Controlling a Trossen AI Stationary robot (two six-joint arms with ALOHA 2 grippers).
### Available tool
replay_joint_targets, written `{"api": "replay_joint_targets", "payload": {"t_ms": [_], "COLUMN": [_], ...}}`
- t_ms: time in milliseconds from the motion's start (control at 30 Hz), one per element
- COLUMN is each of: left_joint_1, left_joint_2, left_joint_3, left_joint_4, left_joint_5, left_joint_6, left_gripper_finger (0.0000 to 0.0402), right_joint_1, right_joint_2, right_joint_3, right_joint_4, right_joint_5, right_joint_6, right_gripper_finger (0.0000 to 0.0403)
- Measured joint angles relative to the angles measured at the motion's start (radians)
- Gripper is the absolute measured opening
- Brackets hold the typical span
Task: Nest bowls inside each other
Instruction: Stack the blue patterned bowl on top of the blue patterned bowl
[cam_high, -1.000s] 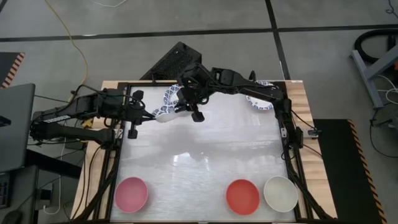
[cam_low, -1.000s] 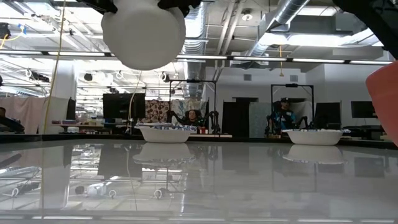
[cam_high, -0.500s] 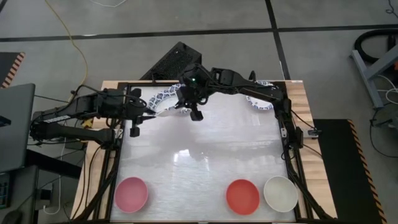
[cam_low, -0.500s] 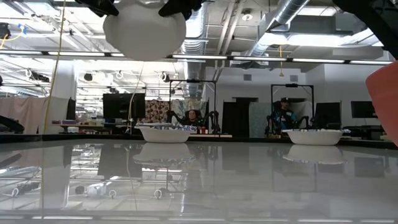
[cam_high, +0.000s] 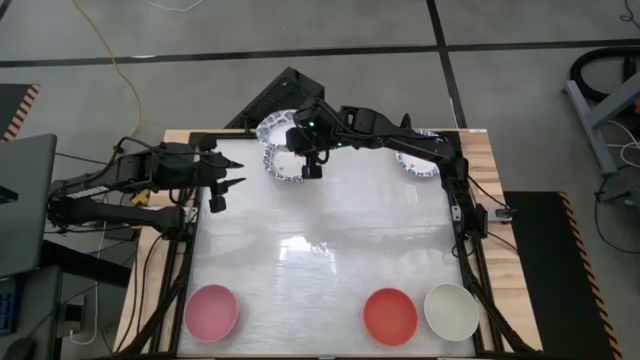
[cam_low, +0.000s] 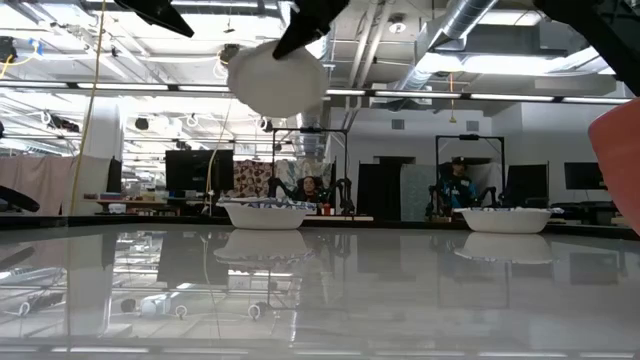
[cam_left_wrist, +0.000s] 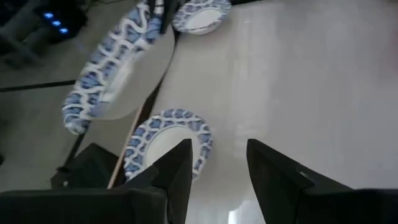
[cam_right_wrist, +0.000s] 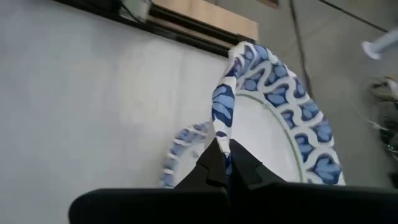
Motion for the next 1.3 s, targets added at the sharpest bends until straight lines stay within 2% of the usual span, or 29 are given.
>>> {"api": "replay_joint_targets", "payload": {"t_ms": [267, 400, 467, 600, 767, 1000, 1300], "left_joint_1": [0.000, 0.000, 0.000, 0.000, 0.000, 0.000, 0.000], "left_joint_2": [-0.007, -0.006, -0.006, -0.006, -0.006, -0.006, -0.006], "left_joint_3": [0.000, 0.000, 0.000, 0.000, 0.000, 0.000, 0.000], "left_joint_4": [-0.001, -0.001, -0.002, -0.002, -0.003, -0.003, -0.003], "left_joint_5": [-0.033, -0.036, -0.037, -0.045, -0.060, -0.061, -0.061], "left_joint_6": [-0.069, -0.070, -0.074, -0.081, -0.085, -0.121, -0.148], "left_gripper_finger": [0.0144, 0.0144, 0.0144, 0.0144, 0.0144, 0.0144, 0.0144], "right_joint_1": [-0.054, -0.065, -0.060, -0.044, -0.011, 0.032, 0.048], "right_joint_2": [0.001, 0.001, -0.004, -0.003, -0.005, -0.006, -0.005], "right_joint_3": [0.000, -0.013, -0.073, -0.205, -0.392, -0.584, -0.785], "right_joint_4": [0.111, 0.131, 0.188, 0.297, 0.518, 0.790, 1.010], "right_joint_5": [-0.005, 0.106, 0.164, 0.181, 0.276, 0.379, 0.390], "right_joint_6": [0.032, 0.013, -0.005, -0.006, -0.008, 0.006, 0.085], "right_gripper_finger": [0.0006, 0.0006, 0.0006, 0.0006, 0.0006, 0.0006, 0.0006]}}
